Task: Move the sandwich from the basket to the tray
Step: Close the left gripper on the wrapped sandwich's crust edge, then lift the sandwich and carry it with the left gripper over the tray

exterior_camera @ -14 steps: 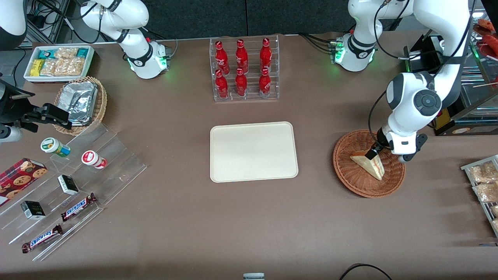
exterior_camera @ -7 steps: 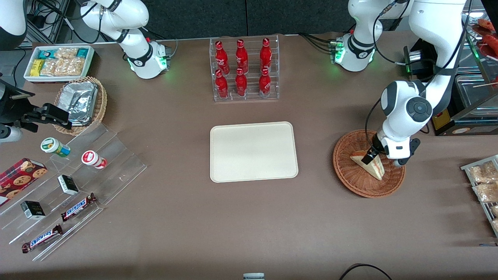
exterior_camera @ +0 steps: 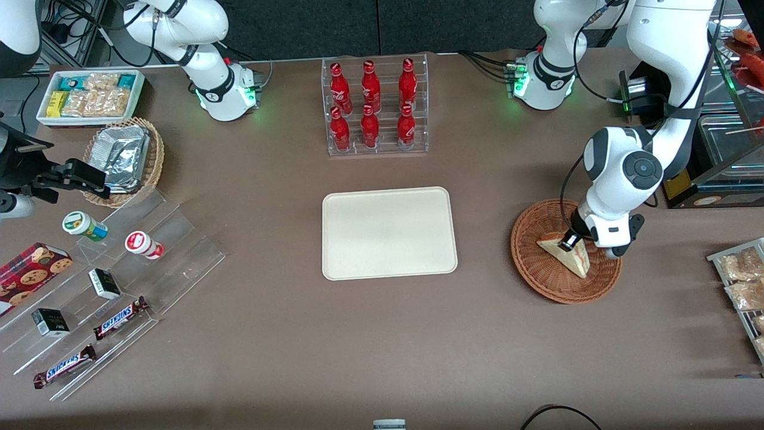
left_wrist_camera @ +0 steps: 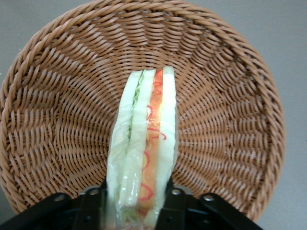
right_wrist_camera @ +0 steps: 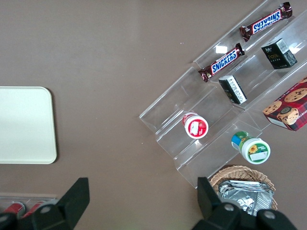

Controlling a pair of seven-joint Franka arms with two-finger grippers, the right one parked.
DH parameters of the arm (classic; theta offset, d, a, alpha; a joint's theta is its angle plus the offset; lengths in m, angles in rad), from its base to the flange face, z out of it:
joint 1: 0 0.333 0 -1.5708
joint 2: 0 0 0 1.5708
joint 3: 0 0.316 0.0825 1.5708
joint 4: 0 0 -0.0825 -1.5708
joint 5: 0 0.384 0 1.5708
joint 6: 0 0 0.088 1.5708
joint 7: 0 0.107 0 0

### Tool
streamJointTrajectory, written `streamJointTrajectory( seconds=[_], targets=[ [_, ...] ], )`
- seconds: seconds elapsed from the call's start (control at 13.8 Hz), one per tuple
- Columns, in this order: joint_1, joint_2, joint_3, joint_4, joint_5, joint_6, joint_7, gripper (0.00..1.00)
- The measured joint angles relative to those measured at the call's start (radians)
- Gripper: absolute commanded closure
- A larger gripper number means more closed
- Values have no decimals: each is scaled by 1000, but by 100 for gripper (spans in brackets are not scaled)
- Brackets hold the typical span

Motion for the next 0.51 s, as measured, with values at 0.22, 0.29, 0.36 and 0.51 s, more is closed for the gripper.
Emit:
streamJointTrajectory(
  seconds=[0.22,0.29,0.36,0.51],
  targets=[
    [-44,-20,-2,123,0,-238,-2,92],
    [-63,-32,-2,177,0,-333,-2,92],
    [-84,-44,-2,234,0,-426,-4,92],
    [-142,-59,-5,358,0,-601,-19,92]
  ],
)
